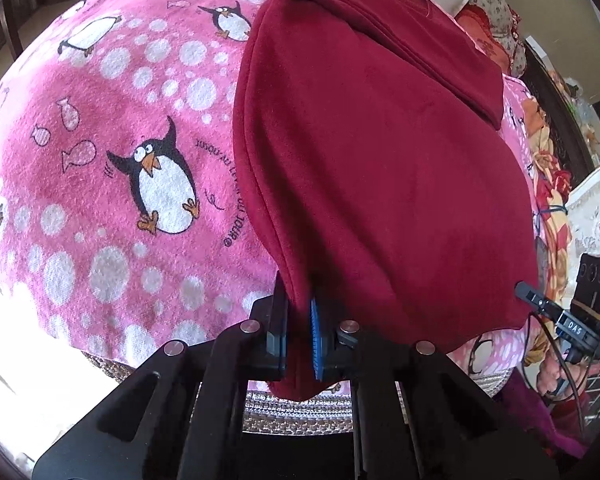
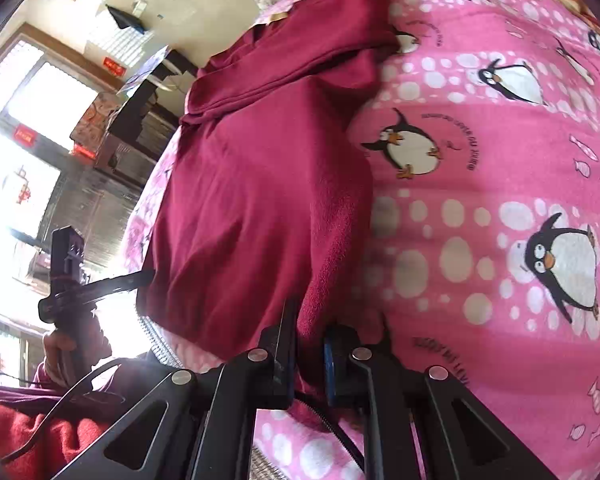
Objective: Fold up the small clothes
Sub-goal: 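Grasp the shirt hem with the left tool and lift it toward the collar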
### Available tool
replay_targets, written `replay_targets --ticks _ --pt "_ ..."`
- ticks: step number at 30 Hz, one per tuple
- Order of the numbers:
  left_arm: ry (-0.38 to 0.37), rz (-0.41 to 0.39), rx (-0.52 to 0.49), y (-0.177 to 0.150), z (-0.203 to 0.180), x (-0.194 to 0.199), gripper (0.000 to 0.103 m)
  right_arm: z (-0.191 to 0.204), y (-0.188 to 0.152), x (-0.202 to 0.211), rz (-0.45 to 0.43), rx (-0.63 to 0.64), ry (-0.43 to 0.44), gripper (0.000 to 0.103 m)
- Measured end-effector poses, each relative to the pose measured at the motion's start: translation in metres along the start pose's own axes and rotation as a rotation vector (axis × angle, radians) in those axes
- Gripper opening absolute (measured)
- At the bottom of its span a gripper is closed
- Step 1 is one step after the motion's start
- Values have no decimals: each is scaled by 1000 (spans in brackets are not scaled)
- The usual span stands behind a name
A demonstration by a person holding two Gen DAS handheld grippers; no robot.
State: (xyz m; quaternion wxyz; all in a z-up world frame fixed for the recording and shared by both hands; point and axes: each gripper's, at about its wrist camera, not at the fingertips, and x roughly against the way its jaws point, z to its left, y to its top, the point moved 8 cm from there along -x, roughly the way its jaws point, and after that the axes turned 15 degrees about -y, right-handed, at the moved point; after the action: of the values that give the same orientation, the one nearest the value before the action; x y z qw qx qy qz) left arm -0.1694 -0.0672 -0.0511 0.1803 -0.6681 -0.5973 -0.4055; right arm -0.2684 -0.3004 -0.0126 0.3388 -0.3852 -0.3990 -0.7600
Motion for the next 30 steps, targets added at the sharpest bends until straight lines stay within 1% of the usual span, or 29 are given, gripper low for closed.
replay_targets --ticks 2,5,7,8,10,12,15,18,19,21,22,23,24,25,26,28,29,30 --pt "-16 2 -7 0 1 5 7 9 -3 6 5 7 27 9" --pt "-35 -13 -61 0 -3 27 7 22 -9 18 11 -2 85 9" --pt "-43 -26 -69 1 0 41 6 32 -14 27 11 9 126 9" --pt "-36 -28 -70 1 3 44 6 36 -17 30 7 22 126 9" --pt "-16 -24 -66 -1 11 46 6 34 -21 24 15 35 91 9" --pt "-19 -20 -45 -3 16 44 6 24 -21 12 38 1 61 9" --pt "-19 -26 -38 -5 19 42 6 11 -22 -3 50 8 -16 8" --pt "-30 -23 -12 -7 19 36 6 0 -17 -8 62 -72 29 9" --pt "-42 -15 8 -8 20 34 6 -2 -16 -9 63 -100 51 12" --pt "-46 -19 48 -9 23 31 6 -1 -13 -11 57 -96 62 18" --pt "-48 -19 64 -10 25 29 9 0 -13 -11 55 -88 67 24" --pt "-45 -15 78 -10 26 27 12 3 -13 -11 54 -80 80 34" --pt "-47 -15 82 -10 25 26 16 6 -13 -11 53 -78 100 39" --pt "-51 -18 82 -9 23 25 22 9 -12 -12 52 -74 114 45" --pt "-55 -21 76 -8 20 24 26 11 -11 -14 53 -62 113 45" --pt "-66 -24 60 -6 12 19 49 12 -11 -17 61 -45 109 45" --pt "-72 -27 47 -6 7 17 55 13 -10 -18 63 -48 117 45" --pt "-72 -30 35 -6 2 14 64 13 -9 -18 63 -51 123 45"
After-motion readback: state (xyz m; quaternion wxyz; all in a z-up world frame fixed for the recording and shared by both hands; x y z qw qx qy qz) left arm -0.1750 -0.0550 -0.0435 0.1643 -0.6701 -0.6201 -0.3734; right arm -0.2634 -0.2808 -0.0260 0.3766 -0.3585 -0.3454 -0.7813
